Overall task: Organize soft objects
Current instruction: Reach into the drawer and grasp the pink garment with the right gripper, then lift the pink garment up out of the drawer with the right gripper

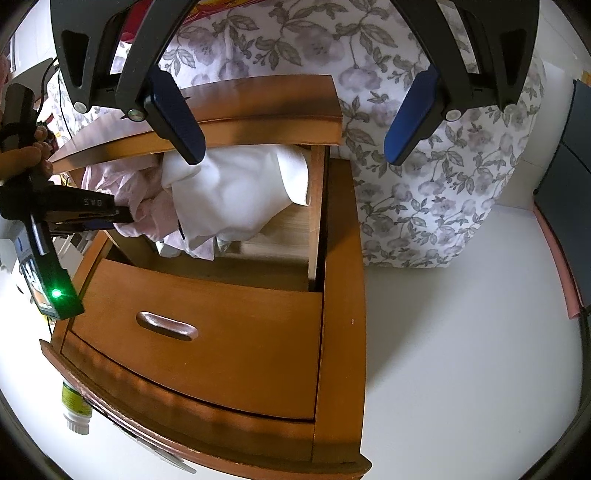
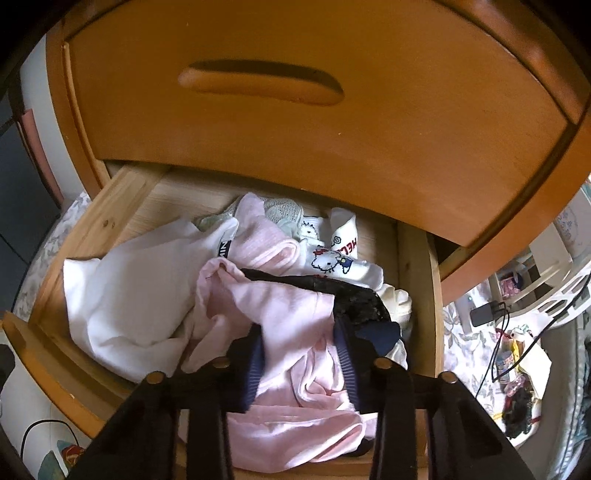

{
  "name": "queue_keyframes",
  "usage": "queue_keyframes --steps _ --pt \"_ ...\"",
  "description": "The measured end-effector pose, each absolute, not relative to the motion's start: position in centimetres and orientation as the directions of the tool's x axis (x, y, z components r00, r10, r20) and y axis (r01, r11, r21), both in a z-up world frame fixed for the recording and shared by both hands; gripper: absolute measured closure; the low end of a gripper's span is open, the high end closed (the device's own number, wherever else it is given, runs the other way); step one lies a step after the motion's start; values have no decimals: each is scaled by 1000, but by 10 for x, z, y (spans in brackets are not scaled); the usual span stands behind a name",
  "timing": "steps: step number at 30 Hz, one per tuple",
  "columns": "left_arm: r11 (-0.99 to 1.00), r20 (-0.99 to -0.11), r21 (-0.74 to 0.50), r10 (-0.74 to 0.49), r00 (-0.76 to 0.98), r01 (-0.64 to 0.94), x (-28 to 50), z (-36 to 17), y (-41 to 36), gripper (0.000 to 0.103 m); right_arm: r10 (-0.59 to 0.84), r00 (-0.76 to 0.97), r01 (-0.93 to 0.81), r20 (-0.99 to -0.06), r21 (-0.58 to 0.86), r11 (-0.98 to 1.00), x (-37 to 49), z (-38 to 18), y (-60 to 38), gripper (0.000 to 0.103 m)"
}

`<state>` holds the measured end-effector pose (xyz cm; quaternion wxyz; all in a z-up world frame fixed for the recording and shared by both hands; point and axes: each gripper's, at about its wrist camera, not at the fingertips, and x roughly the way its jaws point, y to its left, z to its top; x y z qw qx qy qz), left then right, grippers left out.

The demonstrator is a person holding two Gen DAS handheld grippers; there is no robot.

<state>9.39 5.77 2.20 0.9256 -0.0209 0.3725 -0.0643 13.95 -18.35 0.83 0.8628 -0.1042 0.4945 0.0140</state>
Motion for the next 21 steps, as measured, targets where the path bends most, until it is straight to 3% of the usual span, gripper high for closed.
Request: queue_keyframes --steps 14,21 --pt "989 -697 -83 -144 703 120 93 20 54 5 -113 596 -51 -795 -178 983 115 33 -215 93" --pt "989 -701 -76 -143 699 126 92 22 52 5 -101 624 -46 -775 -166 985 110 43 -218 93"
